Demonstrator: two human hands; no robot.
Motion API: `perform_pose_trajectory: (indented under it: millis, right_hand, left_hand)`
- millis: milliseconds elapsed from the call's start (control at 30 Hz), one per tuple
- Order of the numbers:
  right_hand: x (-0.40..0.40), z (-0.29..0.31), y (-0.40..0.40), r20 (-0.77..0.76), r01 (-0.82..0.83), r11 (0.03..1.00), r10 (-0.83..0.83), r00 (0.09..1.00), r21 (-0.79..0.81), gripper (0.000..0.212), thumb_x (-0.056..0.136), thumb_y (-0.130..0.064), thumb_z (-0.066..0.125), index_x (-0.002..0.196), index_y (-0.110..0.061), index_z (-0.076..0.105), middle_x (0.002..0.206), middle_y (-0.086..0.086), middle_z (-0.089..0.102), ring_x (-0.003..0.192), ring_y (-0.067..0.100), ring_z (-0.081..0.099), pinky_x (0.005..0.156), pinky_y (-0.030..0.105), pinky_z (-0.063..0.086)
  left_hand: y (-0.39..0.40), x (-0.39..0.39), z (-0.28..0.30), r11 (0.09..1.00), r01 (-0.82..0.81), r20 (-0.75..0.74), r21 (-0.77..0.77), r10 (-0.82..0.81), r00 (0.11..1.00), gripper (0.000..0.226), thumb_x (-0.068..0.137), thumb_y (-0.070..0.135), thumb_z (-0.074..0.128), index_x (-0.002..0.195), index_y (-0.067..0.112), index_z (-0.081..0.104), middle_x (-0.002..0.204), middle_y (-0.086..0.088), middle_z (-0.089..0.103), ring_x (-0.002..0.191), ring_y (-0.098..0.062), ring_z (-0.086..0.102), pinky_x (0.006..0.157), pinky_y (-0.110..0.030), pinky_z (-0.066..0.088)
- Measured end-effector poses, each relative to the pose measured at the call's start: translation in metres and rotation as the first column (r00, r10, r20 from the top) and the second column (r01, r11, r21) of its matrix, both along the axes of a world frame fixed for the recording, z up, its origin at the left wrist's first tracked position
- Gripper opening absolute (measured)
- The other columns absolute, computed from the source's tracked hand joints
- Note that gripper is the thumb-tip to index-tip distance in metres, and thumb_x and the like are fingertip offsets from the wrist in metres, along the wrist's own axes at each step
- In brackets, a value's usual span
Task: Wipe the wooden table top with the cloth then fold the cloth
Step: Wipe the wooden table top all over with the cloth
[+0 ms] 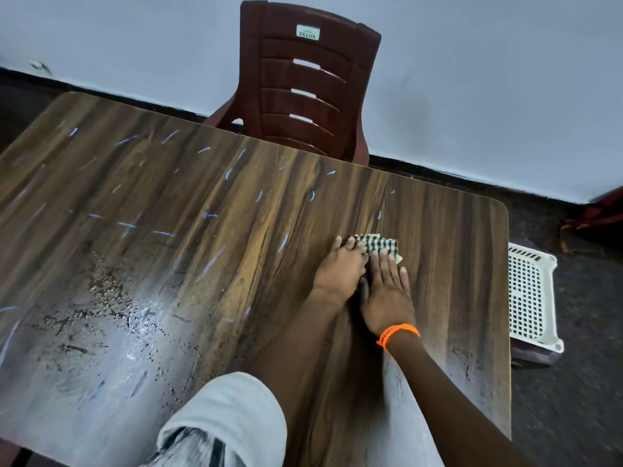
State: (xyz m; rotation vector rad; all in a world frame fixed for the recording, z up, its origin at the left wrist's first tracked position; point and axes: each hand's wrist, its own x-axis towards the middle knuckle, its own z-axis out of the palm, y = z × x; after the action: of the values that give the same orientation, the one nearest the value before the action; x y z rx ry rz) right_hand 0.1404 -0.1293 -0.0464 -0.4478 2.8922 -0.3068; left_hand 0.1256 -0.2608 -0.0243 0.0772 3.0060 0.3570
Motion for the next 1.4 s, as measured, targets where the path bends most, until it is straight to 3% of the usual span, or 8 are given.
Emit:
perform_pose_trajectory:
  millis: [100,300,467,700,867,1100,1233,1400]
  right_hand:
    - [-0.015,-0.001,-0.034,0.003,-0.067,0.998,0.067,0.998,-0.022,0.062,0.103,-0.036,0.026,0.157,-0.016,0.003,0.165,0.003,0.003,0.151,0.014,-0.007,0.123,0.037,-0.003]
    - [0.001,-0.005,-0.100,0.010,-0.232,0.970,0.234,0.972,-0.069,0.062,0.103,-0.036,0.029,0.157,-0.014,0.008,0.165,0.002,0.006,0.152,0.017,-0.003,0.123,0.037,-0.003]
    - [0.045,-0.007,-0.095,-0.027,-0.241,0.965,0.239,0.971,-0.105,0.060,0.103,-0.037,0.027,0.156,-0.014,0.013,0.164,0.002,0.011,0.152,0.014,-0.001,0.124,0.039,0.002]
    - [0.056,-0.008,-0.013,-0.082,-0.009,0.996,0.001,0.997,-0.094,0.060,0.099,-0.035,0.034,0.154,-0.011,0.024,0.162,0.008,0.021,0.151,0.016,0.013,0.123,0.044,0.014]
    - [0.015,-0.008,0.044,-0.116,0.134,0.990,-0.137,0.984,-0.036,0.061,0.098,-0.036,0.029,0.154,-0.012,0.025,0.160,0.008,0.025,0.150,0.018,0.018,0.123,0.043,0.011]
    - [-0.072,-0.007,0.031,-0.048,0.122,0.991,-0.125,0.991,-0.057,0.060,0.102,-0.032,0.032,0.156,-0.014,0.013,0.164,0.005,0.010,0.152,0.015,0.002,0.124,0.038,0.000]
    - [-0.091,-0.002,-0.018,-0.028,0.015,0.998,-0.017,0.999,-0.068,0.061,0.103,-0.032,0.031,0.156,-0.013,0.009,0.165,0.006,0.008,0.152,0.016,-0.001,0.124,0.039,-0.001]
    - [-0.077,-0.001,-0.084,-0.025,-0.129,0.986,0.127,0.992,-0.105,0.060,0.103,-0.033,0.030,0.156,-0.012,0.010,0.165,0.005,0.008,0.152,0.017,-0.002,0.123,0.037,-0.003]
  left_hand:
    - [-0.032,-0.007,0.000,0.995,-0.104,0.031,-0.010,0.104,0.994,0.041,0.098,0.018,0.048,0.137,0.012,0.053,0.147,-0.011,0.048,0.141,-0.031,0.035,0.118,-0.042,0.024]
    - [-0.110,0.011,-0.007,0.981,-0.122,0.269,-0.151,0.160,0.950,0.043,0.104,0.026,0.035,0.145,0.013,0.040,0.154,-0.010,0.035,0.146,-0.030,0.027,0.119,-0.045,0.022]
    - [-0.113,0.054,-0.005,0.980,-0.021,0.216,-0.197,0.064,0.974,0.043,0.103,0.026,0.035,0.146,0.018,0.040,0.154,-0.006,0.036,0.147,-0.024,0.023,0.121,-0.042,0.014]
    - [-0.034,0.030,-0.019,0.977,0.200,0.186,-0.074,-0.184,0.965,0.045,0.102,0.025,0.036,0.145,0.019,0.043,0.159,-0.006,0.030,0.151,-0.028,0.014,0.123,-0.044,0.010]
    - [0.039,-0.022,-0.010,0.972,0.235,0.017,0.003,-0.235,0.972,0.038,0.097,0.019,0.048,0.133,0.012,0.057,0.148,-0.010,0.047,0.144,-0.029,0.031,0.123,-0.040,0.014]
    - [0.031,-0.088,0.003,0.986,-0.026,0.071,0.165,0.014,0.997,0.042,0.100,0.021,0.048,0.140,0.011,0.050,0.150,-0.013,0.043,0.145,-0.034,0.027,0.116,-0.038,0.027]
    - [-0.020,-0.096,-0.001,0.990,-0.097,0.101,0.105,0.087,0.991,0.041,0.098,0.020,0.049,0.138,0.014,0.051,0.149,-0.011,0.045,0.145,-0.038,0.027,0.110,-0.041,0.036]
    - [-0.095,-0.076,-0.009,0.986,-0.164,0.165,0.010,0.160,0.973,0.042,0.098,0.029,0.047,0.139,0.017,0.051,0.149,-0.009,0.045,0.144,-0.031,0.032,0.116,-0.043,0.031]
